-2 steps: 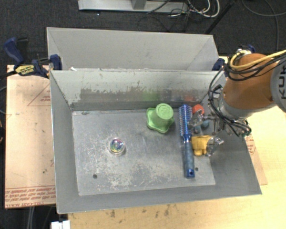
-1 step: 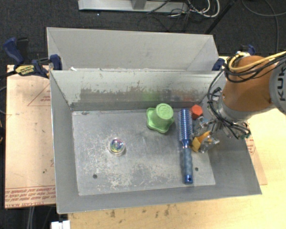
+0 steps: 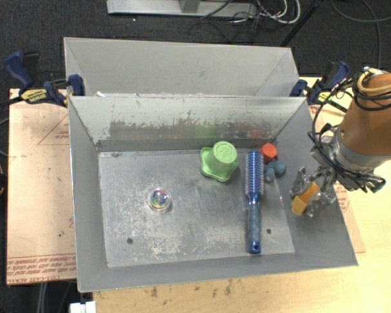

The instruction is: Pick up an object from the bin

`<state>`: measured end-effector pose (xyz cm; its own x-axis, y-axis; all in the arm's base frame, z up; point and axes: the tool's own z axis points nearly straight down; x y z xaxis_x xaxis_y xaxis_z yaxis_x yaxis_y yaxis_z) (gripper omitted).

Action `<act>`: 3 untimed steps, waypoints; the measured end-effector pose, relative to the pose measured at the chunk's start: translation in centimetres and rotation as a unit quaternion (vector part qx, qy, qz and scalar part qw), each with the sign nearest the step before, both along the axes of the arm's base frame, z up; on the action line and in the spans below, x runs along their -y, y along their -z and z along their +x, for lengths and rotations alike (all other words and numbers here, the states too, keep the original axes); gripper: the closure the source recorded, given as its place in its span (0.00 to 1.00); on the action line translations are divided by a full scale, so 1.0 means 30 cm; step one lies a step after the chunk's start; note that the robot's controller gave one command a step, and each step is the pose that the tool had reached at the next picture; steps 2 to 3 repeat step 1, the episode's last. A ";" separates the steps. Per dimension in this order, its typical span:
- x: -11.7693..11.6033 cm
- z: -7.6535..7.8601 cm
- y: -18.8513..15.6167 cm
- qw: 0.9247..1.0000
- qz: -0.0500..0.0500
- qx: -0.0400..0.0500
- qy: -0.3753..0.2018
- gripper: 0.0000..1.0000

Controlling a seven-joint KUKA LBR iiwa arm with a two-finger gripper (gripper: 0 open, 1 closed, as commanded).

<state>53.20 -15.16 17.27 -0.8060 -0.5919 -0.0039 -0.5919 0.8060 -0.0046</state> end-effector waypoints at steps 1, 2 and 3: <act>-0.003 0.030 -0.232 1.000 0.000 0.002 -0.011 1.00; -0.003 0.030 -0.232 1.000 0.000 0.002 -0.011 1.00; -0.003 0.030 -0.232 1.000 0.000 0.002 -0.011 1.00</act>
Offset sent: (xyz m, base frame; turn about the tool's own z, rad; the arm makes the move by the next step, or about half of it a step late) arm 0.0066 0.0006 0.0658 -0.0260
